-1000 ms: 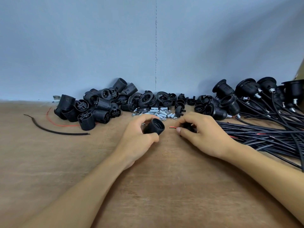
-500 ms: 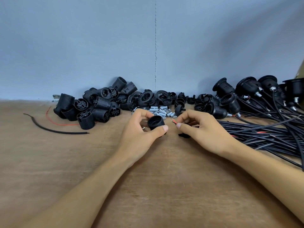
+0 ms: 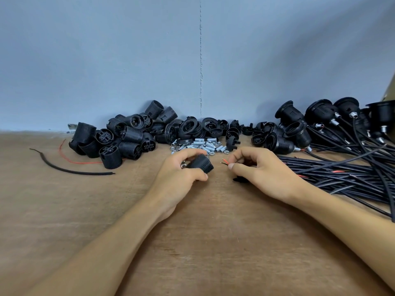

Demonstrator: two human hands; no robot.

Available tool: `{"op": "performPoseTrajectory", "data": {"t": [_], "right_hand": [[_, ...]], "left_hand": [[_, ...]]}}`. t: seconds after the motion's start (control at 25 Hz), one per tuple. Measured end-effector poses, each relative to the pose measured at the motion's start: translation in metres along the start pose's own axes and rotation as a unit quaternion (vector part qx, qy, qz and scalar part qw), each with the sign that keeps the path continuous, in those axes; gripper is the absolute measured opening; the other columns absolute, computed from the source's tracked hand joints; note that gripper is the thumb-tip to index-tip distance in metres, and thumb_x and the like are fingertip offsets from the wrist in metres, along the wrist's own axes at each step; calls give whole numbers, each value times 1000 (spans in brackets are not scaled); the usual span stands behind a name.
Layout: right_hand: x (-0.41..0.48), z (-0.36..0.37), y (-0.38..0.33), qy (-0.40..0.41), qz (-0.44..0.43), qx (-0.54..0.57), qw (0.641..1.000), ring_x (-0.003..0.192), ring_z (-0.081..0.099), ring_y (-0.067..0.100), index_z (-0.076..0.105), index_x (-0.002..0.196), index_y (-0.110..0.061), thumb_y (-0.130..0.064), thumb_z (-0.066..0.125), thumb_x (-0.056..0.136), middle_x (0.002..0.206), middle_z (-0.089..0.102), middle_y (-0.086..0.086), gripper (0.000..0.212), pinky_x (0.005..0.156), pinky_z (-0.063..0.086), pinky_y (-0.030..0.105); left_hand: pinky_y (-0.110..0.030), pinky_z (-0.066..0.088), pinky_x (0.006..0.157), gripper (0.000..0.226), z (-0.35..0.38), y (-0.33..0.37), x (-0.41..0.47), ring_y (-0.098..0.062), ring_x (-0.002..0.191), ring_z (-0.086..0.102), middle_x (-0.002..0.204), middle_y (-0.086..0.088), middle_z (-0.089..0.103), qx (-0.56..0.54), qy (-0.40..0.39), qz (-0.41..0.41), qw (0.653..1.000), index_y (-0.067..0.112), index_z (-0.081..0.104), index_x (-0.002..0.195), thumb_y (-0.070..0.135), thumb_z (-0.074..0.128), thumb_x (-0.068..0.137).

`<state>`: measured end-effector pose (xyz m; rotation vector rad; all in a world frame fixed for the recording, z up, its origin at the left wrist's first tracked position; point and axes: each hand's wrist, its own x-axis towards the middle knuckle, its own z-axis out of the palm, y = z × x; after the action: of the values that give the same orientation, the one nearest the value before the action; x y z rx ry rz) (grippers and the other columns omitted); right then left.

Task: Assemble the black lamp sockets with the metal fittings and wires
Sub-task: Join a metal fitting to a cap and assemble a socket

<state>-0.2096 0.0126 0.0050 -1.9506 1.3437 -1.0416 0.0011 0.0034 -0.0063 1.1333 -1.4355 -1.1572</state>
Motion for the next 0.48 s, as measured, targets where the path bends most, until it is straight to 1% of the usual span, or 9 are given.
{"op": "performPoseTrajectory", "data": {"t": [0.08, 0.16, 0.24, 0.32, 0.4, 0.48], "right_hand": [[0, 0, -1, -5, 2, 6, 1000, 67, 63, 1, 70, 85, -22, -16, 67, 91, 70, 69, -11, 9, 67, 43, 11], [-1, 0, -2, -3, 6, 9, 1000, 68, 64, 3, 70, 85, -22, -14, 67, 90, 71, 70, -8, 9, 68, 44, 14], [-1, 0, -3, 4, 8, 16, 1000, 69, 64, 6, 70, 85, -22, -13, 68, 89, 72, 71, -5, 10, 70, 48, 20], [-1, -1, -5, 6, 7, 26, 1000, 69, 64, 8, 69, 85, -22, -12, 69, 88, 72, 72, -3, 10, 71, 50, 24], [-1, 0, -6, -1, 6, 41, 999, 67, 63, 6, 69, 84, -21, -12, 70, 87, 71, 71, -3, 10, 68, 48, 20], [-1, 2, -7, -14, 6, 58, 998, 65, 63, 5, 69, 83, -19, -12, 72, 86, 70, 70, -5, 9, 66, 46, 15]], "left_hand": [[-33, 52, 93, 54, 0, 1, -2, -16, 104, 65, 110, 3, 70, 25, -15, 16, 999, 42, 70, 100, 8, 73, 58], [-29, 45, 88, 54, -1, -1, -3, -9, 99, 63, 106, 10, 71, 43, -26, 38, 998, 44, 62, 99, 0, 74, 70], [-32, 44, 89, 59, -1, -3, -4, -8, 99, 63, 103, 14, 72, 68, -29, 55, 996, 41, 57, 100, -10, 70, 75], [-37, 48, 92, 58, 1, -4, -4, -14, 104, 63, 104, 12, 73, 87, -30, 66, 994, 33, 53, 103, -16, 68, 74], [-41, 49, 96, 57, 1, -5, -4, -19, 107, 63, 104, 8, 73, 99, -34, 75, 992, 28, 51, 103, -19, 66, 73], [-41, 50, 97, 58, 1, -7, -4, -17, 108, 64, 105, 6, 73, 103, -34, 84, 991, 27, 51, 101, -21, 63, 72]]}}
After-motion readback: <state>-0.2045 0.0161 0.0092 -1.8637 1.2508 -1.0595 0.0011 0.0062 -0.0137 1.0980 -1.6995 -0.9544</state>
